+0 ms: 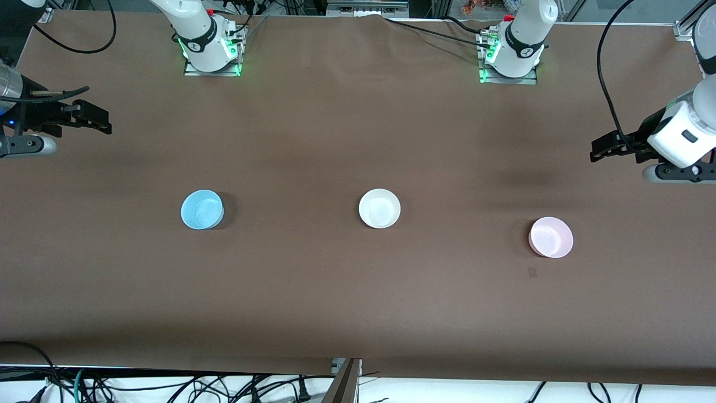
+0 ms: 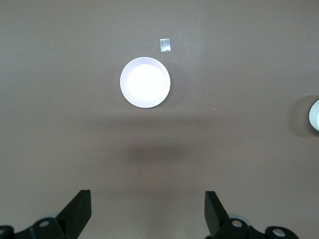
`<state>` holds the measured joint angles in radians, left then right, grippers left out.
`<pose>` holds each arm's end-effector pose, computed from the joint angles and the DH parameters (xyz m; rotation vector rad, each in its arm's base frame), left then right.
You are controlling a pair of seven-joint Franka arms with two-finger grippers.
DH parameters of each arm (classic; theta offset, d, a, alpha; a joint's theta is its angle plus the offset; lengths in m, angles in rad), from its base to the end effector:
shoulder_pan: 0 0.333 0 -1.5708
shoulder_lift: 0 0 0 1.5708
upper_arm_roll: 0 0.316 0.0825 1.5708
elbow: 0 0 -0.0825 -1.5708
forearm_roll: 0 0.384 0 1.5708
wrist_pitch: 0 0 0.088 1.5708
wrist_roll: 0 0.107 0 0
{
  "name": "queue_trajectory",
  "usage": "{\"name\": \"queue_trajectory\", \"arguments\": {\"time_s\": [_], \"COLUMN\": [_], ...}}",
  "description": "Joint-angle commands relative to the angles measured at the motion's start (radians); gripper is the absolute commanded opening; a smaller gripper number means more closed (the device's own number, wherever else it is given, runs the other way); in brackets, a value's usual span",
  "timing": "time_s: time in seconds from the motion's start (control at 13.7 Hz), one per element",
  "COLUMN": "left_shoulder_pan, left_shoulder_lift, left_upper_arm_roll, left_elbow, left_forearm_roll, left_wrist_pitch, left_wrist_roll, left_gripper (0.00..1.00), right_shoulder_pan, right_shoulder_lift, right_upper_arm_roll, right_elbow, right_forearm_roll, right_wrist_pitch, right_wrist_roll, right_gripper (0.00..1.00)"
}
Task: Stack pink and blue bowls on white bowl
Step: 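Reach the right gripper to the blue bowl while the left gripper reaches the pink bowl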
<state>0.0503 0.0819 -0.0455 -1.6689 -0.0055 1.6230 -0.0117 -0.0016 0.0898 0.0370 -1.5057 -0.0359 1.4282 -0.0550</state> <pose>0.5743 0.0030 0.5363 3.1264 0.0267 -0.2000 0.5652 0.0148 0.5933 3.0968 0.1370 -0.2603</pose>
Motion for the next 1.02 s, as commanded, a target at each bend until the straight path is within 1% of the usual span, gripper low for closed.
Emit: {"name": "queue_trajectory", "arguments": {"time_s": [0.0, 0.15, 0.29, 0.36, 0.58, 0.8, 0.95], "left_shoulder_pan": [-0.001, 0.003, 0.026, 0.040, 0.063, 0.097, 0.098], "left_shoulder_lift": [0.077, 0.181, 0.269, 0.312, 0.383, 0.455, 0.498], "left_upper_arm_roll": [-0.002, 0.002, 0.004, 0.004, 0.004, 0.004, 0.004], "left_elbow": [0.046, 0.130, 0.207, 0.236, 0.250, 0.245, 0.238], "left_forearm_roll": [0.016, 0.016, 0.013, 0.010, 0.016, 0.027, 0.027], "left_wrist_pitch": [0.007, 0.015, 0.015, 0.030, 0.139, 0.230, 0.280], "left_wrist_roll": [0.016, 0.029, 0.090, 0.126, 0.281, 0.407, 0.467], "left_gripper": [1.00, 1.00, 1.00, 1.00, 1.00, 1.00, 1.00], "right_shoulder_pan": [-0.015, -0.015, -0.014, -0.015, -0.017, -0.018, -0.020], "right_shoulder_lift": [0.008, 0.010, 0.005, 0.005, 0.014, 0.034, 0.047], "right_upper_arm_roll": [0.009, 0.011, 0.011, 0.011, 0.009, 0.006, 0.006], "right_elbow": [0.016, -0.014, -0.051, -0.086, -0.232, -0.312, -0.373], "right_forearm_roll": [0.005, 0.005, 0.002, 0.001, -0.001, -0.001, -0.001], "right_wrist_pitch": [0.023, 0.088, 0.147, 0.202, 0.366, 0.481, 0.552], "right_wrist_roll": [-0.003, -0.006, -0.006, -0.005, -0.002, -0.002, 0.000], "right_gripper": [1.00, 1.00, 1.00, 1.00, 1.00, 1.00, 1.00]}}
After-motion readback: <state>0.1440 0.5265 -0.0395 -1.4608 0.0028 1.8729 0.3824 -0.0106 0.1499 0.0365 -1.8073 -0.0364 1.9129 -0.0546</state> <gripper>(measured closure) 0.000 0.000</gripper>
